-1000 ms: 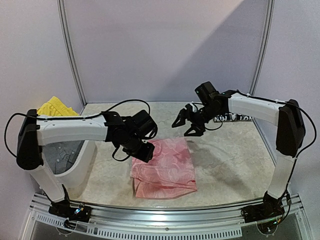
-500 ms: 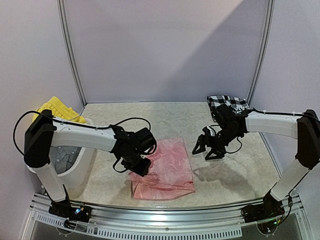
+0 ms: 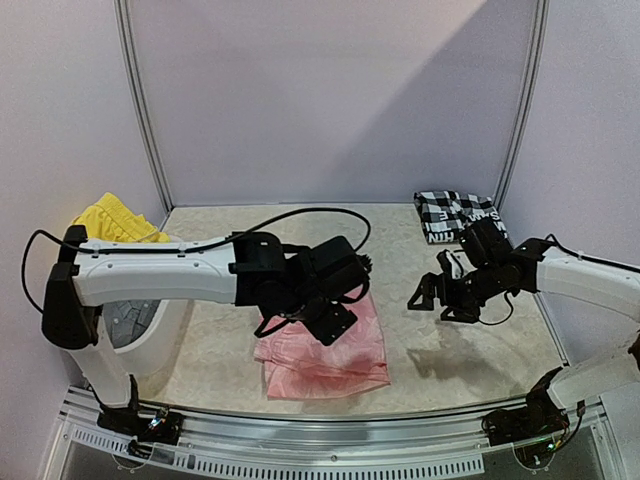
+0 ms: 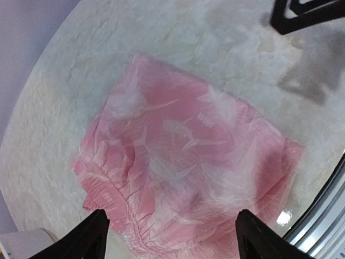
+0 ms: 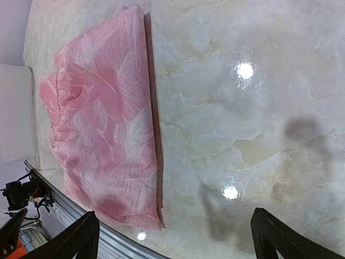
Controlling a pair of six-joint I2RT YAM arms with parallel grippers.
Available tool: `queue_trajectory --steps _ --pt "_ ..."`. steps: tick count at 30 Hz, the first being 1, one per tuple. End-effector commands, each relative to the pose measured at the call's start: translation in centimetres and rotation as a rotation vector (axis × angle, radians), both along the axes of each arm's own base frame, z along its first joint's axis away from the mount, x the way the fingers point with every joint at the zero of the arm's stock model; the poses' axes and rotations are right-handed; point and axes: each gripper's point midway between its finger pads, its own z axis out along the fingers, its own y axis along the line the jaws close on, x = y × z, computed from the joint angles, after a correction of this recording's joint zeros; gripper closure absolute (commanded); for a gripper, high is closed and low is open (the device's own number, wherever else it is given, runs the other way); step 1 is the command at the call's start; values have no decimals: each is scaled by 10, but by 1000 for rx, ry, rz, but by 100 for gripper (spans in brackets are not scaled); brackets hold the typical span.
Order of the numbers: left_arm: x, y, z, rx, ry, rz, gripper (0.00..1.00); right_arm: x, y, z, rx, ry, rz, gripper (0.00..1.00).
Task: Fold and stack the mixed laundry pile
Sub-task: Pick up the square-folded shorts from the center of the board.
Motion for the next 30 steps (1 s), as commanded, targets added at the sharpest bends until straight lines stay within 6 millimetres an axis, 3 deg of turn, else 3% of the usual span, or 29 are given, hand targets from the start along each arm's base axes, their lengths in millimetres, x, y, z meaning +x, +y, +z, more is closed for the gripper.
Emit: queue_trajectory --steps 1,7,12,24,30 --pt "-20 -28 -7 168 -102 -171 17 4 -23 5 -26 -41 -89 1" --pt "-69 -86 -29 185 -98 -356 22 -10 -46 2 -43 -26 -143 1" --pt "-93 -109 -58 186 -39 -412 26 -21 -58 3 -25 -24 -189 1" --pt "-108 -121 -91 141 50 -445 30 -35 -65 9 -12 18 -235 1" --pt "-97 -114 -114 202 68 -427 32 -37 -64 9 2 27 -241 1"
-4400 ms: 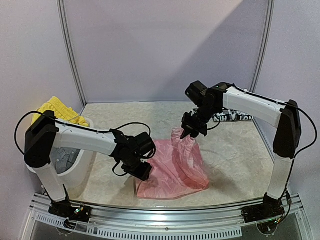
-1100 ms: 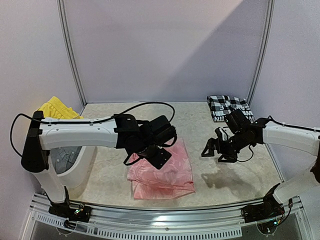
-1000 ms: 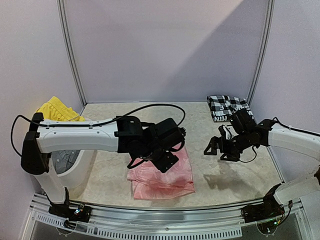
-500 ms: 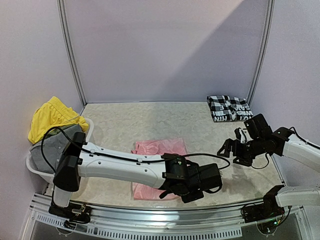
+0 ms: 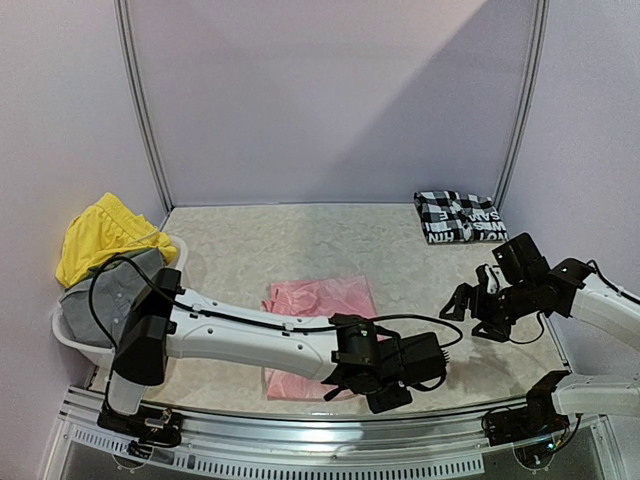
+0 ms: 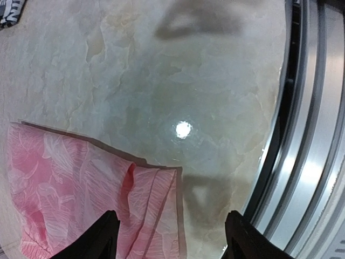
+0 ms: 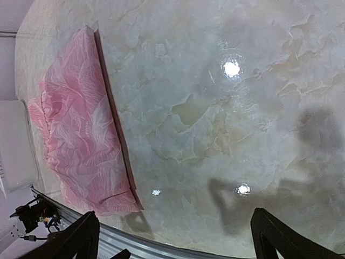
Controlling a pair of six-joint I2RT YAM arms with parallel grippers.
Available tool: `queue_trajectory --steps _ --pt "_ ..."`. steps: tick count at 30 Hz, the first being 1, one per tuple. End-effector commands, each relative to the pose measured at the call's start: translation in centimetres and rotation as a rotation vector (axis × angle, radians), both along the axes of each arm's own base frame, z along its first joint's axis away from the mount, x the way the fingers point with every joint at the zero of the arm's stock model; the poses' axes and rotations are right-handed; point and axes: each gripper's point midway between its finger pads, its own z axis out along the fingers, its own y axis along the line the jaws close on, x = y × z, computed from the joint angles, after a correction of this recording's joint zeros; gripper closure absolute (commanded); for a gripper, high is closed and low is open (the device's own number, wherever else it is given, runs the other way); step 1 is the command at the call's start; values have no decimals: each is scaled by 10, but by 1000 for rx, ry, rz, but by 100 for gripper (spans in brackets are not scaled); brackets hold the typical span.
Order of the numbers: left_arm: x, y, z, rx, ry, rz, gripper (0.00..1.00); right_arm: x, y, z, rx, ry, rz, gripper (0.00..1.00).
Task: Fold and stack the mixed laundry pile
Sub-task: Pick up the square-folded shorts from the center of the board.
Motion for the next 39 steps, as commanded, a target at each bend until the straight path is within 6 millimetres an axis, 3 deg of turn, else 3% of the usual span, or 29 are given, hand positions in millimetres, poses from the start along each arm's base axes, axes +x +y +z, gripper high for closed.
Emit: queue_trajectory --steps 1,18,23,27,31,39 --pt "9 7 -32 63 27 20 33 0 -3 5 6 2 -26 1" --pt "44 16 -59 145 -51 23 38 0 0 -1 -2 28 -10 1" --pt "52 16 -68 151 -60 19 48 3 2 -4 -7 44 -1 1" --pt "61 15 -71 150 -68 13 74 8 8 -4 -1 52 10 1" --pt "69 17 -64 128 -62 29 98 19 18 -3 16 60 27 1" --pt "71 19 -14 -78 12 84 100 49 54 -10 102 104 88 1"
